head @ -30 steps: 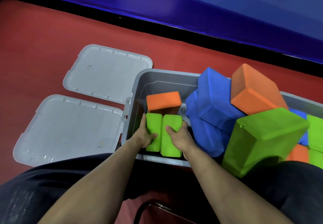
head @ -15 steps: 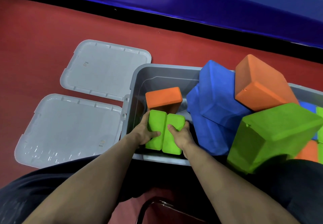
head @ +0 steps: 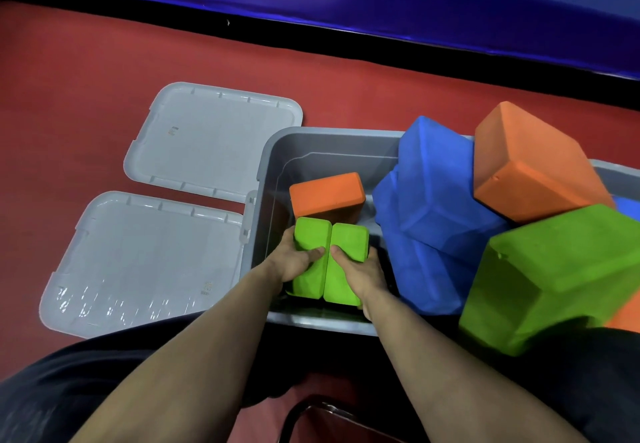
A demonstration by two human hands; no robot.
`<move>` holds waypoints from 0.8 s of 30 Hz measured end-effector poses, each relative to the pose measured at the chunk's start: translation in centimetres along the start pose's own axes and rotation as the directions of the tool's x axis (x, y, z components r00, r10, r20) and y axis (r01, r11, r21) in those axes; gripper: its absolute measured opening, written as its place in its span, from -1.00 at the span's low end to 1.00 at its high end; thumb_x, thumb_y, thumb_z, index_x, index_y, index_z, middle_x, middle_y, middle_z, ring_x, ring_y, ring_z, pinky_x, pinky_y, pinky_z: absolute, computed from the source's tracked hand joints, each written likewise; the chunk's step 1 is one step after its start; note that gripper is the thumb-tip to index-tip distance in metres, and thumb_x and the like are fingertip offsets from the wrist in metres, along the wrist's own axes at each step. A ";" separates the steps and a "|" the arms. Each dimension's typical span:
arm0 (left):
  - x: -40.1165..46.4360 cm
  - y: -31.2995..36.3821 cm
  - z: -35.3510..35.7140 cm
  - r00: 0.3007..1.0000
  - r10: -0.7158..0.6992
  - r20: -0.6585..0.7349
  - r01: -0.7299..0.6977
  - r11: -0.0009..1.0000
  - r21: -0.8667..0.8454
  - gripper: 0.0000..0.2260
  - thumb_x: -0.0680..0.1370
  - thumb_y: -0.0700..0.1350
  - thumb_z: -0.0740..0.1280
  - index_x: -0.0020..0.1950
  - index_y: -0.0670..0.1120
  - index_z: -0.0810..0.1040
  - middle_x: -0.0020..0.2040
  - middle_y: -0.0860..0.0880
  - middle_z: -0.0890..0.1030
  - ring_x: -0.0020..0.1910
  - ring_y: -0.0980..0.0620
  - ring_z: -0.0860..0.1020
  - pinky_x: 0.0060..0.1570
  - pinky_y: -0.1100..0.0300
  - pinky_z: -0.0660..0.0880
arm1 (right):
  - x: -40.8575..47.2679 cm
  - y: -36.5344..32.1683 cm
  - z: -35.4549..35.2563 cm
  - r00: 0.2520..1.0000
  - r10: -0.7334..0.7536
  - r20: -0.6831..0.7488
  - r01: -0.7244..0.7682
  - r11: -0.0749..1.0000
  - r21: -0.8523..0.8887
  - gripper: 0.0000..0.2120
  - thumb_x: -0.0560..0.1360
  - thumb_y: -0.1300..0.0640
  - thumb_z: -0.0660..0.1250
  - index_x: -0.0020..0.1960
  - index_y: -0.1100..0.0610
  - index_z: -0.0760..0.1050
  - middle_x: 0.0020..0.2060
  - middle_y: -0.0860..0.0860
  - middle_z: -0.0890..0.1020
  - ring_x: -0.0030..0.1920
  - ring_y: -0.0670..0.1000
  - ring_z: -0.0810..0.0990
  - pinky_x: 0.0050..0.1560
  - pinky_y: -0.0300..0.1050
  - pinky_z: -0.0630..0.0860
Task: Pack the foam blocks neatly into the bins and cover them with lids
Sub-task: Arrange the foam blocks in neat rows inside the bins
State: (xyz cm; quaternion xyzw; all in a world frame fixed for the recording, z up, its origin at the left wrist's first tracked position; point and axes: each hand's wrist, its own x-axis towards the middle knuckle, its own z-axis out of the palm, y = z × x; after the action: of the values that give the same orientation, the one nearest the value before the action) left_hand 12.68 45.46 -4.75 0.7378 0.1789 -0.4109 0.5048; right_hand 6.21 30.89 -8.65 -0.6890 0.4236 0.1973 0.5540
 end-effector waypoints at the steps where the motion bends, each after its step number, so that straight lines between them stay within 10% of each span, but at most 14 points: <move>1: 0.0 -0.1 -0.1 1.000 0.011 -0.016 -0.012 1.000 -0.005 -0.23 0.54 -0.07 0.48 0.61 -0.02 0.11 0.36 -0.09 0.53 0.30 -0.09 0.53 0.37 -0.09 0.45 | 0.0 0.0 -0.1 1.000 -0.008 -0.003 0.008 1.000 -0.009 0.15 0.03 -0.60 0.40 0.47 -0.01 0.32 0.29 0.02 0.59 0.27 0.13 0.57 0.30 0.13 0.52; 24: -0.2 -0.7 0.5 0.980 -0.012 -0.201 -0.005 0.996 -0.084 -0.04 0.48 0.01 0.53 0.65 -0.10 -0.06 0.55 -0.13 0.30 0.48 -0.14 0.36 0.45 -0.03 0.33 | -1.8 -1.8 -0.3 0.997 -0.012 -0.072 -0.001 0.984 -0.176 0.06 0.32 -0.51 0.33 0.59 0.10 0.13 0.45 0.13 0.46 0.42 0.24 0.44 0.40 0.22 0.38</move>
State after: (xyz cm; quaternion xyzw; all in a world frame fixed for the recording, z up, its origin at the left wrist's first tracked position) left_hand 11.89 45.29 -5.08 0.7533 0.2475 -0.3274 0.5139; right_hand 6.57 31.34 -6.16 -0.7432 0.4225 0.2071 0.4757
